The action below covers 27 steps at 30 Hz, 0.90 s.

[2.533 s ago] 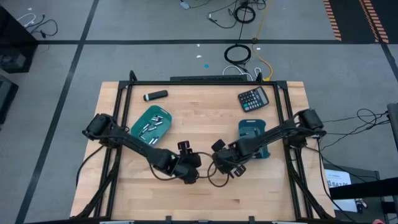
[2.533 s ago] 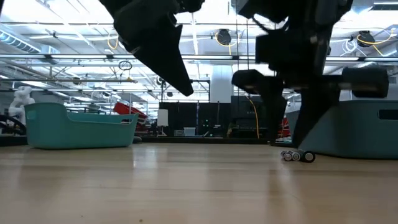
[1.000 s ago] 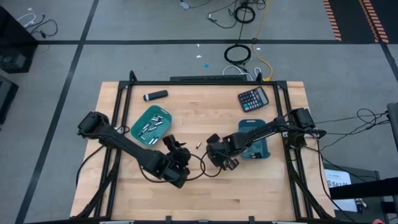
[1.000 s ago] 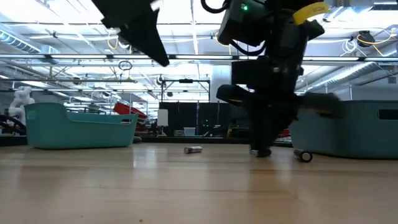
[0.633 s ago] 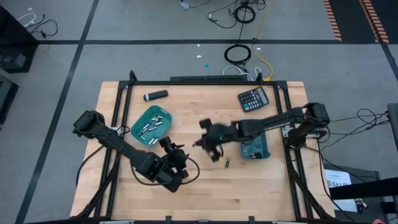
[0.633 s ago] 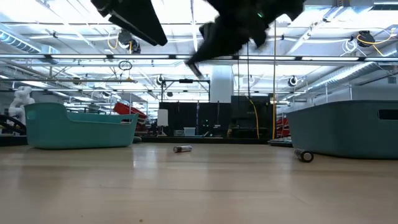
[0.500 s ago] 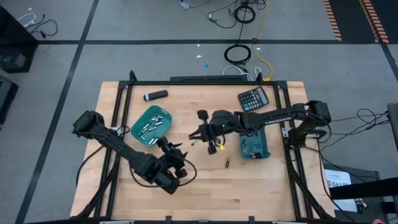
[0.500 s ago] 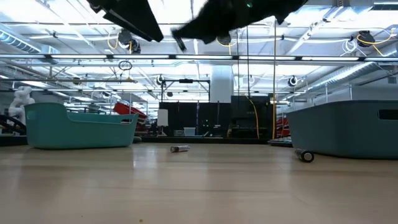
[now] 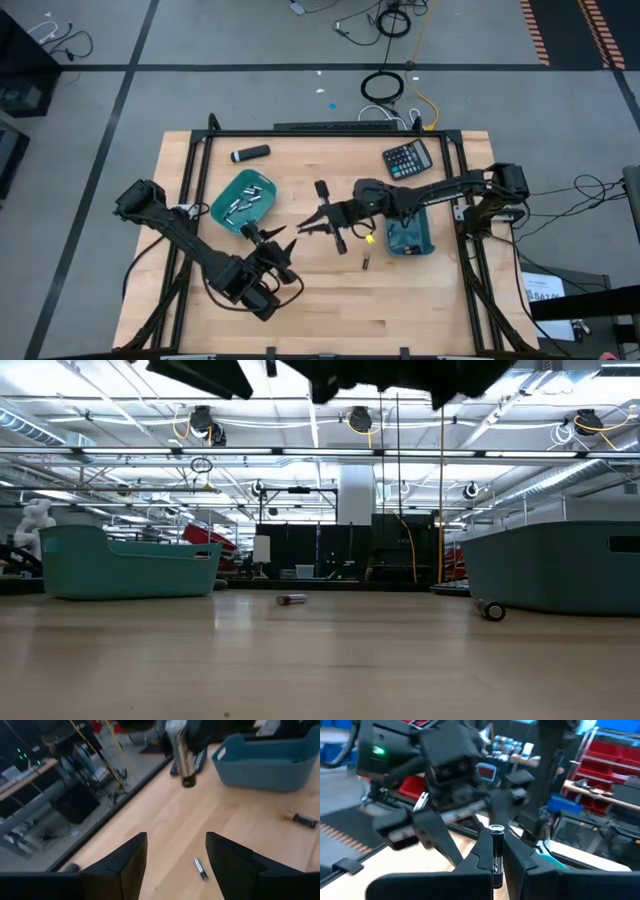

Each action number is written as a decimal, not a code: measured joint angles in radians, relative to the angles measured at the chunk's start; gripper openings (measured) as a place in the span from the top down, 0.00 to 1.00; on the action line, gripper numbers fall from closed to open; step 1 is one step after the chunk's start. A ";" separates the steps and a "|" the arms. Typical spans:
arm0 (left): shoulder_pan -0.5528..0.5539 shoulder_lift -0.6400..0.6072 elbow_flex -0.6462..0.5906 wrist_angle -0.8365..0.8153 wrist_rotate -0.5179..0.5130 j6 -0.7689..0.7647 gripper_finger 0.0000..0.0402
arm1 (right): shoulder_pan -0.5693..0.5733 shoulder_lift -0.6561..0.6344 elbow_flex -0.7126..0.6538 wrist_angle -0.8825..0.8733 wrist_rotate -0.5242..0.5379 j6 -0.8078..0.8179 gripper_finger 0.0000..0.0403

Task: Sort batteries
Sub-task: Put the silver battery into the green bin

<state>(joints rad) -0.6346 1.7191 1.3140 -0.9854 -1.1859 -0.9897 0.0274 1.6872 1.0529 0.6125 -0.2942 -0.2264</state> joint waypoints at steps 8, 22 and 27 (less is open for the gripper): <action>0.057 0.000 -0.001 0.138 -0.047 0.132 0.47 | -0.076 -0.062 -0.183 0.174 0.039 0.103 0.99; 0.274 0.000 -0.001 1.011 0.373 0.999 0.47 | -0.087 -0.546 -0.469 -0.053 0.269 0.122 0.99; 0.363 0.000 -0.003 1.137 0.507 1.053 0.47 | -0.085 -0.674 -0.566 -0.017 0.272 0.173 0.99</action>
<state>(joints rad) -0.2720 1.7195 1.3110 0.1517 -0.6791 0.0633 -0.0571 1.0135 0.4869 0.5959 -0.0223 -0.0538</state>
